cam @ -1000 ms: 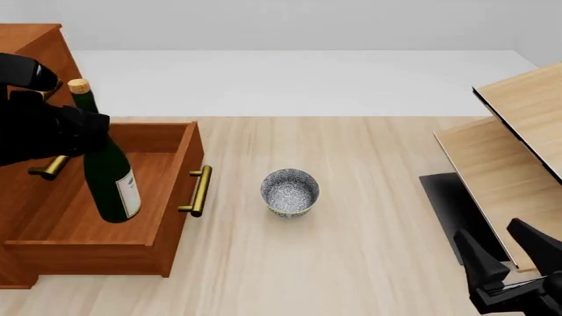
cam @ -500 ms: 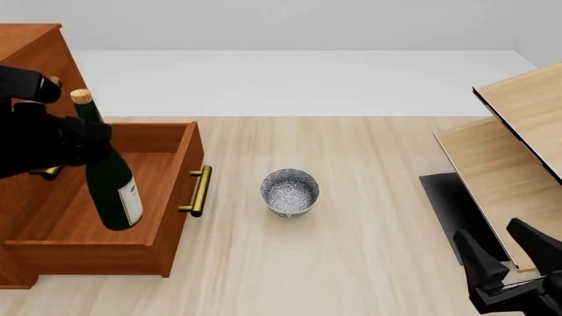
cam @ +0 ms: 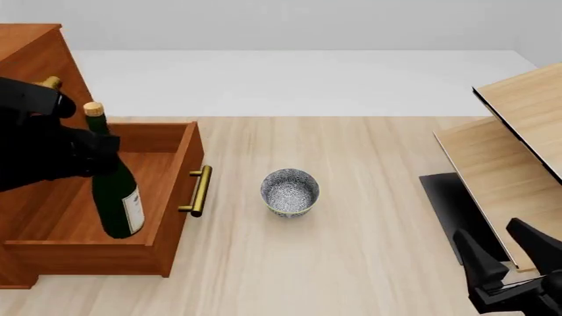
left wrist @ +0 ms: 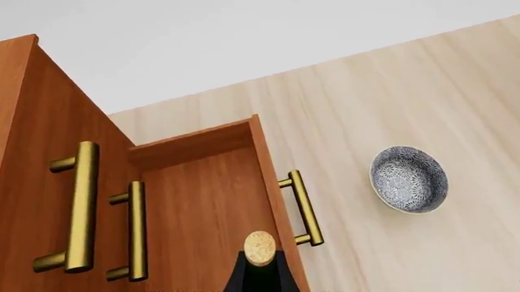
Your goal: Put the wine bottle in the bottom drawer of the cabinet.
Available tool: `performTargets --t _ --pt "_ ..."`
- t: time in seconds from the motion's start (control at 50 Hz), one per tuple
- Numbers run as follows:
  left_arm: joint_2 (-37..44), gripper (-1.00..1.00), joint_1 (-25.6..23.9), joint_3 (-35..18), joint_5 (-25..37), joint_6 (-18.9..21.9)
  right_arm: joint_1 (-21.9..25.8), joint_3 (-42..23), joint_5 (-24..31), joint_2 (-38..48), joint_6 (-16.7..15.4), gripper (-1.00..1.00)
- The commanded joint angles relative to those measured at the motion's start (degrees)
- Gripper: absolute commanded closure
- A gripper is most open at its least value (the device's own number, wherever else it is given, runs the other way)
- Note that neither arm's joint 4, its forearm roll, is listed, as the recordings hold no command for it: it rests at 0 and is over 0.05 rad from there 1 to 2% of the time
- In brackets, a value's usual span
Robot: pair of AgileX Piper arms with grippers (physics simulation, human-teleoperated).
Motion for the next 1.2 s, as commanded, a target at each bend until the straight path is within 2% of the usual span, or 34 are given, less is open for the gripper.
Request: performTargets --t 0.02,0.56,0.6,0.66,0.68,0.72,0.76,0.8,0.86,0.88,0.9,0.94,1.12,1.2 --pt "1.09 1.00 -0.13 0.63 -2.14 -5.06 -0.04 0.00 -0.03 0.04 0.00 -1.00" --pt "4.51 1.00 -0.85 3.17 -5.70 -7.93 -0.11 0.00 -1.10 1.15 0.10 -1.00" --pt "5.25 1.00 -2.42 3.10 -5.19 -11.82 -0.14 0.00 -0.98 1.02 0.10 -1.00" --pt "5.18 1.00 -1.32 2.84 -4.92 -10.39 -0.14 0.00 -0.98 1.04 0.03 -1.00" --pt "5.12 1.00 -2.20 2.99 -4.92 -11.80 -0.11 0.00 -0.98 1.03 0.00 -1.00" --pt "5.72 1.00 -1.42 3.40 -5.17 -10.51 -0.09 0.00 -1.08 1.14 0.05 -1.00" --pt "5.81 1.00 -2.30 3.59 -5.37 -11.86 -0.10 0.00 -0.75 0.75 0.07 -1.00" --pt "6.88 1.00 -1.76 3.87 -5.61 -10.78 -0.11 0.00 -0.91 0.97 -0.01 -1.00" --pt "7.56 1.00 -2.26 3.84 -5.88 -12.05 -0.07 0.00 -0.75 0.80 0.00 -1.00" --pt "7.62 1.00 -2.00 3.74 -6.10 -11.93 -0.09 0.00 -0.54 0.57 0.02 -1.00" --pt "7.57 1.00 -2.60 3.81 -6.22 -13.85 -0.11 0.00 -0.49 0.53 0.01 -1.00" --pt "8.68 1.00 -2.23 4.11 -6.90 -12.80 -0.10 0.00 -0.76 0.80 0.02 -1.00" --pt "12.75 1.00 -2.14 5.26 -10.45 -15.44 -0.07 0.00 -0.93 0.97 0.03 -1.00" --pt "14.96 1.00 -1.34 5.41 -12.01 -15.30 -0.15 0.00 -1.02 1.08 0.13 -1.00"
